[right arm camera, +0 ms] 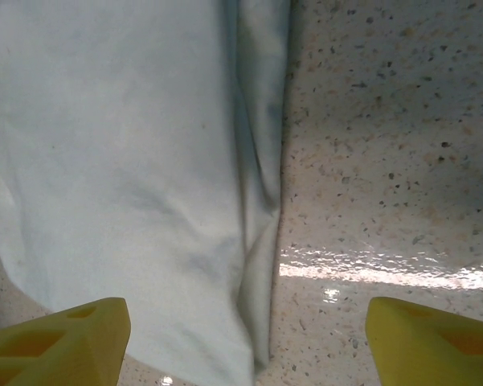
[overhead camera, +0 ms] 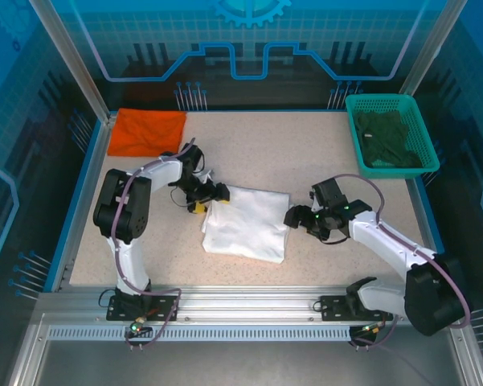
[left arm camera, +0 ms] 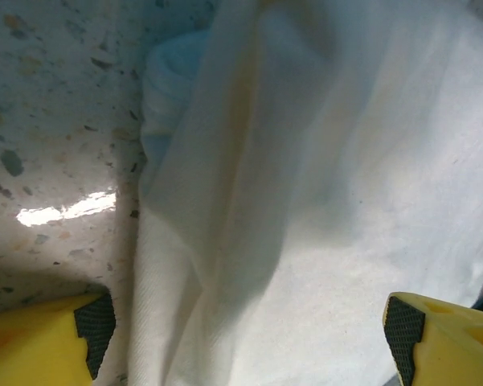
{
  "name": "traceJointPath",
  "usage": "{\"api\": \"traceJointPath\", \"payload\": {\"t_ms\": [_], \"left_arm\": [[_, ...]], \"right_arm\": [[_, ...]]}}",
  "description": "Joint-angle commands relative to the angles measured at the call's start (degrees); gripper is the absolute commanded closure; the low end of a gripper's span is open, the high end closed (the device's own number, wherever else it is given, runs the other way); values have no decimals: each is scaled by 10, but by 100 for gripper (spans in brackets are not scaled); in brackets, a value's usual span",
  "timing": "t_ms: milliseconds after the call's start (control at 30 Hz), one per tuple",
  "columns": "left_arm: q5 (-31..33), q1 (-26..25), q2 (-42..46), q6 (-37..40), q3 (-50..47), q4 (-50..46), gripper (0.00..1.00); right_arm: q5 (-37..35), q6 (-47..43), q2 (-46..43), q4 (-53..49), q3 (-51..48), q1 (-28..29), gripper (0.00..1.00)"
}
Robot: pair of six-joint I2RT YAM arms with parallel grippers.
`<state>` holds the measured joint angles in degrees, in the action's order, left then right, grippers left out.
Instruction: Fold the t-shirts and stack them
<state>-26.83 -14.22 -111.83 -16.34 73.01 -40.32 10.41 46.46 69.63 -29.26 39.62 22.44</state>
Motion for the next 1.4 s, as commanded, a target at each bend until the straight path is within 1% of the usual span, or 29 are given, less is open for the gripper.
{"api": "traceJointPath", "payload": {"t_ms": [0,67,167,233,333,467,633,733,800,900,1033,1200,1367], "left_arm": [[-13,-49,-5,13,-28,29,10],[-21,-65,-8,8,-39,36,10],[-74,-86,-10,-4,-67,75,10],[-105,-92,-13,-12,-87,105,9],[-142,-93,-22,-15,-102,123,9],[-172,-97,-18,-6,-119,138,10],[-189,-105,-13,13,-112,117,10],[-170,-105,-8,34,-104,91,11],[-152,-104,2,42,-105,79,11],[-105,-104,33,34,-120,79,10],[-32,-104,91,11,-150,95,8],[-7,-104,133,-10,-182,122,8],[21,-104,122,-14,-184,113,11]], "right_arm": [[0,6,29,15,-5,-7,21],[15,0,49,38,-9,-7,21],[45,-3,88,74,-8,-7,21],[60,-3,118,93,-5,-7,21],[79,-2,153,120,-8,-7,22],[103,-6,183,140,-10,-10,22],[133,-14,212,145,-1,-10,25],[152,-19,211,147,-1,-10,27],[148,-23,199,144,-5,-10,27],[136,-28,168,138,-12,-11,26],[140,-19,128,169,-35,-11,25],[143,-14,106,198,-52,-9,25],[104,-30,125,142,-39,-9,25]]}}
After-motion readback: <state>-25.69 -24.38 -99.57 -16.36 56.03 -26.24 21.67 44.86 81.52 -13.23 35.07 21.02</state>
